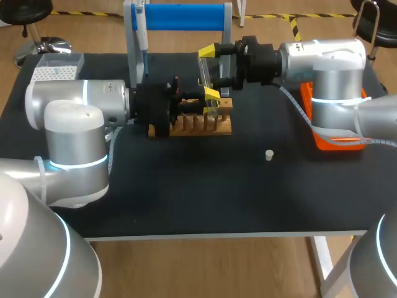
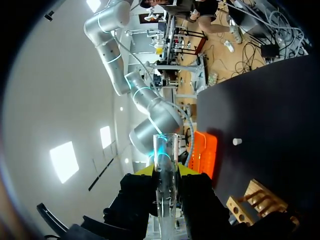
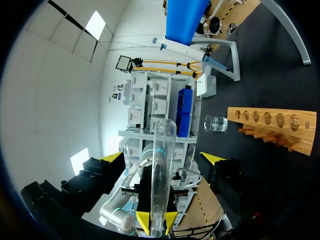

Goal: Invert the test tube, pick up the pipette, mount the tip to pipette, aspirate from beaker and dispense into the tube, eject the tip, return the pipette, and cap with the stopper.

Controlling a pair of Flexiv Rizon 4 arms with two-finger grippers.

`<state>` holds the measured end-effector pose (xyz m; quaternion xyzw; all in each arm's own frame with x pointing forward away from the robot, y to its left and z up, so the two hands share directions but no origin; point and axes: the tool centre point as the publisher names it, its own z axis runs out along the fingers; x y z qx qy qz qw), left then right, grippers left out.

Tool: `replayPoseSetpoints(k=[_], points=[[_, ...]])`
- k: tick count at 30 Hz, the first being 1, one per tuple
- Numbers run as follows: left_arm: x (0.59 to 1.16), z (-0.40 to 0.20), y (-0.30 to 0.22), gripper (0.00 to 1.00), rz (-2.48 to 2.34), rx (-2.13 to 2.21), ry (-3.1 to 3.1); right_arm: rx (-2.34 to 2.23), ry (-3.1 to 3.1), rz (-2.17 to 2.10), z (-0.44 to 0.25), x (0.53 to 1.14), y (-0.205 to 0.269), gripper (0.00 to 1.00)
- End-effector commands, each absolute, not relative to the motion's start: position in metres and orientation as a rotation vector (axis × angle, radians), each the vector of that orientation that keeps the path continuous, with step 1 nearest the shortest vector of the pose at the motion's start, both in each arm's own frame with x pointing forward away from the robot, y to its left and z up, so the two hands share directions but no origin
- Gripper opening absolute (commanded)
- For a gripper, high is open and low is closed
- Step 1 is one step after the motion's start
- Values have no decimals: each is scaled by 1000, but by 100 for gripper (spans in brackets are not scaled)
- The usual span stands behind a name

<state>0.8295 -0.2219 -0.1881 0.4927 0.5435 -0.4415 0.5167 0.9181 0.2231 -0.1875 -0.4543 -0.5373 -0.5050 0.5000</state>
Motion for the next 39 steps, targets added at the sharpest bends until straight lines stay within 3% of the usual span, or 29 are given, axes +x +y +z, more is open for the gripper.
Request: replayPoseSetpoints(k=[1,14,39], points=[[829,-187,-222,0,-1058,1183,1306,-1086,-1421,-1301,-185,911,206,100],[829,-187,-222,0,-1058,1183,1306,-960,-1929,-1630,-197,900,136,100],[829,-187,-222,0,-1058,1183,1306,-693,-2568,-1611,-285,914,131,100]])
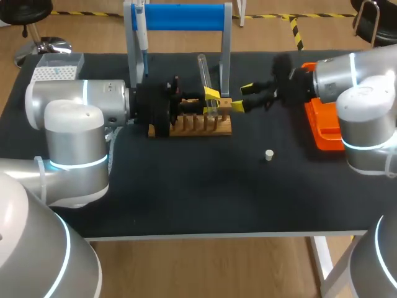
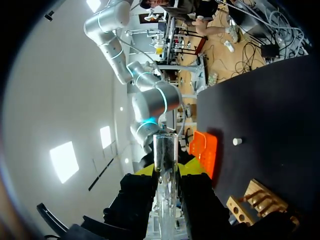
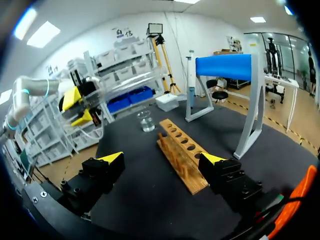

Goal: Invert the test tube, pick up the pipette, mount the tip to pipette, aspirate from beaker and dispense into the tube, eject the tip, return the pipette, and cap with the stopper.

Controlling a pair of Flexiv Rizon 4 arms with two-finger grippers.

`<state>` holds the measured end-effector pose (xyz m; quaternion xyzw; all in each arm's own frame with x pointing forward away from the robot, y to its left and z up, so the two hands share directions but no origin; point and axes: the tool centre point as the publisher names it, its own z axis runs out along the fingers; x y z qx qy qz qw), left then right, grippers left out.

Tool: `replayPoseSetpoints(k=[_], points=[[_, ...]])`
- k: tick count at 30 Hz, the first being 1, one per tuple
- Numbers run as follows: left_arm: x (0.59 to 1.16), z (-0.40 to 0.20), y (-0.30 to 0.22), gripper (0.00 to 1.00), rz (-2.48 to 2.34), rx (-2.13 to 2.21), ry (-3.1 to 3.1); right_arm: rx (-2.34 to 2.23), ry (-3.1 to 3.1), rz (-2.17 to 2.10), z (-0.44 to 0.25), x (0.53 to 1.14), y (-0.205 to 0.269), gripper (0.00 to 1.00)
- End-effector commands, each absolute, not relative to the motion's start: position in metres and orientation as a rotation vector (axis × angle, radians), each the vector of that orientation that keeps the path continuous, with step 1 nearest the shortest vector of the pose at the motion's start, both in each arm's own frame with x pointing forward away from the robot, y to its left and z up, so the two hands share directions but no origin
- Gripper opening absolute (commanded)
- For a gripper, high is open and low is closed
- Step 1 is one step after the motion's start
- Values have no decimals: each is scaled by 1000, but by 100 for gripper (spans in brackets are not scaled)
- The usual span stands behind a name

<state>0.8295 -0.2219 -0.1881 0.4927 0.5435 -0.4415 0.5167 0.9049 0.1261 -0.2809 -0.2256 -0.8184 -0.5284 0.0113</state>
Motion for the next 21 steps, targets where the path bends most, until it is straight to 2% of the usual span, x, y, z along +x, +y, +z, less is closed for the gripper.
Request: replayPoseSetpoints(k=[1,21], points=[[829,-187,-222,0,-1058,1183,1306,-678,-2589,-1615,-287,916,131,100],[829,-187,-222,0,-1058,1183,1306,-607,-2675,-1714,-326,934,150,100]])
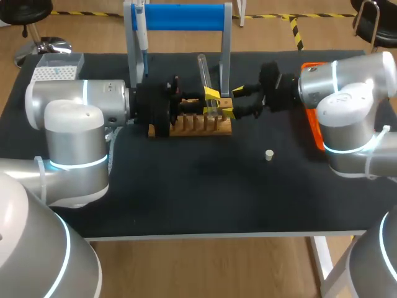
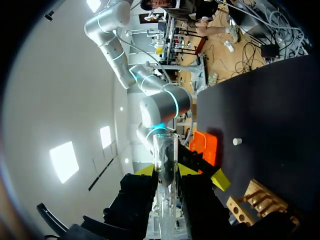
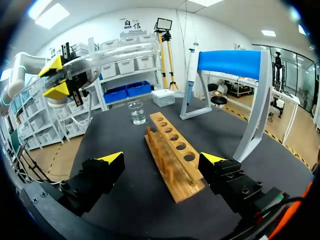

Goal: Invert the test tube, pick up the pipette, mount the tip to pipette, aspirate from beaker and dispense into the tube, eject the tip, return the pipette, and cap with the stopper.

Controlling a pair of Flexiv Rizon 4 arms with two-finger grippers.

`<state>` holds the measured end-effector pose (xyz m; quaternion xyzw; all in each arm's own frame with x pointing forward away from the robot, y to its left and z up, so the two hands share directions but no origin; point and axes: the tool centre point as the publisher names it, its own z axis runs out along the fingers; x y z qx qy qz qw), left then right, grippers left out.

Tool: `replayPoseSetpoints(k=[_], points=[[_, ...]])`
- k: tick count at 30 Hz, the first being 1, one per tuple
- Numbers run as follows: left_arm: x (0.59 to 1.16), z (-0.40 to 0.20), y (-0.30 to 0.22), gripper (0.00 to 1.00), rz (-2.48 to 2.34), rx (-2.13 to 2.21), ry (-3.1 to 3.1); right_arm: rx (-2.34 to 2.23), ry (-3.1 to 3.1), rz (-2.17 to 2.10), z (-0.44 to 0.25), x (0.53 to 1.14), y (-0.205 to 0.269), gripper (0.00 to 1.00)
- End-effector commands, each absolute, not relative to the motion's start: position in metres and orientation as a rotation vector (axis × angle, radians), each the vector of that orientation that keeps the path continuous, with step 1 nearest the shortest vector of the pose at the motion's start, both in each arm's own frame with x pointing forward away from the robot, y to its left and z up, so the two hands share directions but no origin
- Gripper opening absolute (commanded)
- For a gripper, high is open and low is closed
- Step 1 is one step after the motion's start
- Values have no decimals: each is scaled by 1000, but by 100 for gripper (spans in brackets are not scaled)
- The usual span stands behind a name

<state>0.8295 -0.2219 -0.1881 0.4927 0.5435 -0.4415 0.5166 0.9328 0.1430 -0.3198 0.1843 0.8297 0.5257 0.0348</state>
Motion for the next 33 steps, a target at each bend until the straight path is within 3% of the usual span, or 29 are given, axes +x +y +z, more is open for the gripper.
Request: replayPoseSetpoints(k=[1,33], points=[[829,-187,-222,0,-1058,1183,1306,570,2513,1612,-326,933,150,100],[829,-187,-222,0,-1058,1183,1306,654,2452,1485,-348,916,153,100]])
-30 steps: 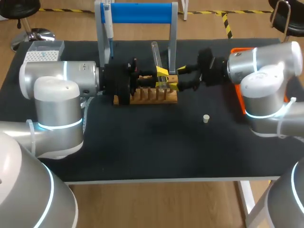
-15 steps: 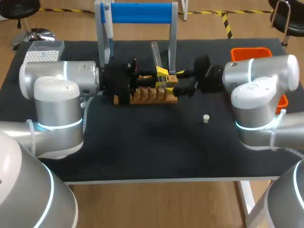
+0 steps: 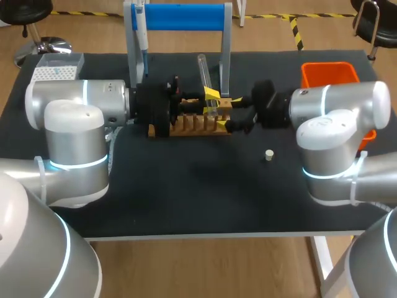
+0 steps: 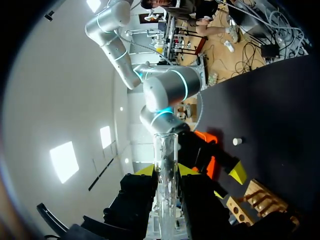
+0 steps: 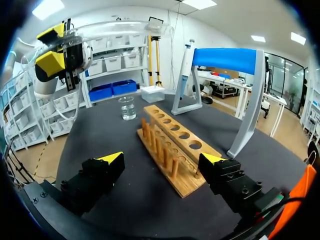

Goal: Invert the test tube, pick up the pipette, mount the tip to pipette, aspirate from beaker and dispense into the tube, eject the tip, return the pipette, and cap with the stopper.

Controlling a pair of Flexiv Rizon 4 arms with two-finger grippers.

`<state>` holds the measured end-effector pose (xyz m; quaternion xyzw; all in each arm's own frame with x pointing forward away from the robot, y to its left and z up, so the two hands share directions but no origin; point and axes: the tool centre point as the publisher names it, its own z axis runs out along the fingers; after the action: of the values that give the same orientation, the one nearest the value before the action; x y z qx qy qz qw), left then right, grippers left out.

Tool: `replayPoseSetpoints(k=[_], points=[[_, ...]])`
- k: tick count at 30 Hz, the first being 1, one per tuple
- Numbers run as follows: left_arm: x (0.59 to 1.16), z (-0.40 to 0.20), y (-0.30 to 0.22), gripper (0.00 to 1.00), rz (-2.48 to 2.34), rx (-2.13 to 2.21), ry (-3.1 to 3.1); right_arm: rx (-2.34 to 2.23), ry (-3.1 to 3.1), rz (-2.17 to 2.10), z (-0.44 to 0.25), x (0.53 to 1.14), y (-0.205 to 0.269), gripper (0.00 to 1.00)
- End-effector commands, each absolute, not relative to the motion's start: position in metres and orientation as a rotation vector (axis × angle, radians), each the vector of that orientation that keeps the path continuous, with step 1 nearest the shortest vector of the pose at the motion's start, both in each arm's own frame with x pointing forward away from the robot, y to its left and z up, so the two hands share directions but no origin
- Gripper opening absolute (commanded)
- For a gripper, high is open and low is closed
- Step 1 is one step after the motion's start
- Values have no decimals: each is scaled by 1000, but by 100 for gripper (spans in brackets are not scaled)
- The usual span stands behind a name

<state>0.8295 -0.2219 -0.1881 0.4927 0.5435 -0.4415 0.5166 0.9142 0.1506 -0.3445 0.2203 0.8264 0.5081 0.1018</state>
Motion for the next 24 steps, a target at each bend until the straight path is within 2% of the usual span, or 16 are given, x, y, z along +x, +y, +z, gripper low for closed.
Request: replayPoseSetpoints(k=[1,24], points=[[829,-187,-222,0,-1058,1183,1306,654,2456,1481,-349,916,153,100],[829,-187,-222,0,-1058,1183,1306,624,2455,1455,-351,915,154,100]])
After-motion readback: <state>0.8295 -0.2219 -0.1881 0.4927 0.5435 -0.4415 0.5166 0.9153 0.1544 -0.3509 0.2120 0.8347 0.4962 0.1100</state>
